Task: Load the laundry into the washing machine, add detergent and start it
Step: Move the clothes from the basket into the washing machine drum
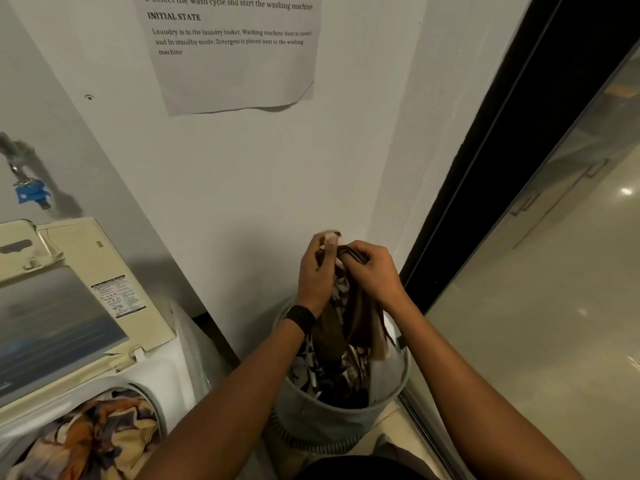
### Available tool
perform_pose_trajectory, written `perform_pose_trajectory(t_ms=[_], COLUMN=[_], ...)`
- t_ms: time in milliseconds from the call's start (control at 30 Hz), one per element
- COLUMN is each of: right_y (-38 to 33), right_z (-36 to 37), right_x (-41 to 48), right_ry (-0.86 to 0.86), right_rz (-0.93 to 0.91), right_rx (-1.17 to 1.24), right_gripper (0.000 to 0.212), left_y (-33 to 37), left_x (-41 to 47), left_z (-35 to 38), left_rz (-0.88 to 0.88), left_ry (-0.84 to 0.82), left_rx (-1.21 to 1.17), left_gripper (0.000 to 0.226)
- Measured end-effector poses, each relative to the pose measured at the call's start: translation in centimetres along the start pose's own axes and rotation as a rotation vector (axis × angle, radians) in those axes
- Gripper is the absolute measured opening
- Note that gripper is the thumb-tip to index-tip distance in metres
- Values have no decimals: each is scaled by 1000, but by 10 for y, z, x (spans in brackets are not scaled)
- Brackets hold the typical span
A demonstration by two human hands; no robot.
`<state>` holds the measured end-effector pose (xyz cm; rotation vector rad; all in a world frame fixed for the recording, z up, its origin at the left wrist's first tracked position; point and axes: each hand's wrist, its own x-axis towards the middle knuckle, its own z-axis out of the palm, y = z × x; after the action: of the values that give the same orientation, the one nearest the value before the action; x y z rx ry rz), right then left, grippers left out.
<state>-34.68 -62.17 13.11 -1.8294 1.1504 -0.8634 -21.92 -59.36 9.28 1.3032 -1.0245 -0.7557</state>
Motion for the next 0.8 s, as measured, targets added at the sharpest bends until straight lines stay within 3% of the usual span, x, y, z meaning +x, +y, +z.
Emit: perform_pose_trajectory(t_ms=[100, 233, 400, 500, 600, 700, 800], right_y=[6, 15, 38, 40, 17, -9, -15], right_z=[0, 6, -17, -38, -44, -27, -5], right_x=[-5, -27, -38, -30, -13, 3, 10], right_ry=[-164, -339, -162, 80, 201, 151, 50], right_rz=[-4, -64, 23, 21, 15, -31, -41], right_rx=[18, 13, -171, -168, 15, 48, 86], right_gripper=[19, 45, 23, 14, 9, 15, 18], left_y=[0, -4, -4, -6, 1, 7, 8], left_x=[4, 12, 29, 35, 27, 15, 6], left_z=[-3, -11, -35, -45, -35, -16, -3], left_rz=[-59, -81, -93, -75, -14, 50, 62], left_ry=[122, 212, 351, 391, 301, 113, -50], left_rx=[48, 89, 63, 54, 33, -23, -27], left_gripper=[35, 39, 42, 45, 44, 47, 36])
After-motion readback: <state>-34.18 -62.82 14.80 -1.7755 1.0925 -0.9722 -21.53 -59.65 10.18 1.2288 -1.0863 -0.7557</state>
